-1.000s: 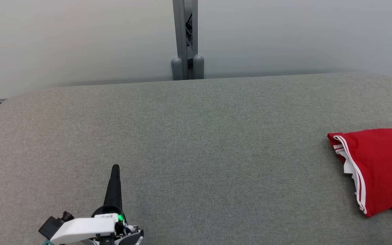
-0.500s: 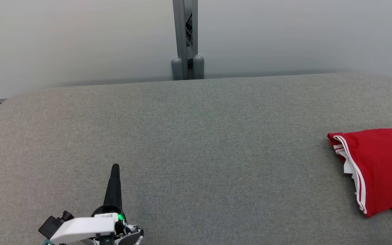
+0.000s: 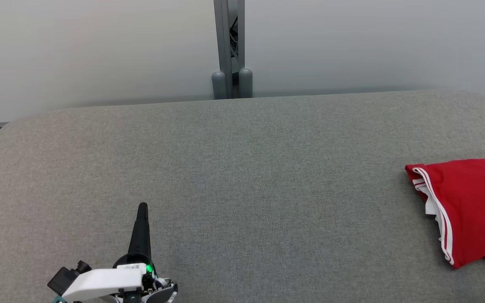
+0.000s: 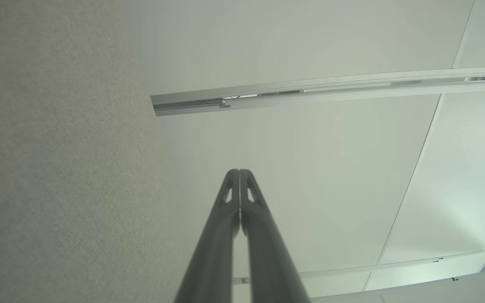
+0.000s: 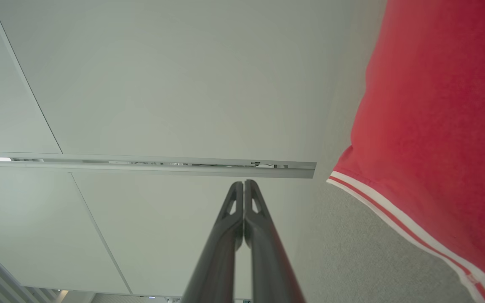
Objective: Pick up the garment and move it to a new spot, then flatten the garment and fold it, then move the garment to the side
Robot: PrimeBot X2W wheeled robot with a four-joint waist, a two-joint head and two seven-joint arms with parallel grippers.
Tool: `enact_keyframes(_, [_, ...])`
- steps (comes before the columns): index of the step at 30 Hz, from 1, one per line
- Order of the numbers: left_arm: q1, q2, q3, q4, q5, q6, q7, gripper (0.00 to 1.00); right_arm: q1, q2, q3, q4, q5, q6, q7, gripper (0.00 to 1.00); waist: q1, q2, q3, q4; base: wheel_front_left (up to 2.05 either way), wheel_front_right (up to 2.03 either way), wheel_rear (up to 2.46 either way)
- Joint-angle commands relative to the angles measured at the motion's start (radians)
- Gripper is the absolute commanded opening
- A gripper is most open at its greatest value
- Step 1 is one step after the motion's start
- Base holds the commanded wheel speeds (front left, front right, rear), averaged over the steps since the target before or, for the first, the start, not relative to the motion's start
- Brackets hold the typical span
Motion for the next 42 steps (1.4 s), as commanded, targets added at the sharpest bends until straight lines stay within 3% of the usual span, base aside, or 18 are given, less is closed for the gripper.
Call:
enact_keyframes(1, [-0.011,0.003,0.005,0.000,-0.006,-0.005,-0.001,0.00,-0.010,-0.006,-0.003,0.000,0.003,0.000,0.005,0.00,0.0000,0.0000,0.000,0.000,0.00,0.00,0.00])
enact_keyframes(42, [-0.011,0.003,0.005,0.000,-0.006,-0.005,-0.001,0.00,-0.009,-0.005,-0.004,0.000,0.001,0.000,0.004,0.00,0.0000,0.0000,0.000,0.000,0.00,0.00,0.00])
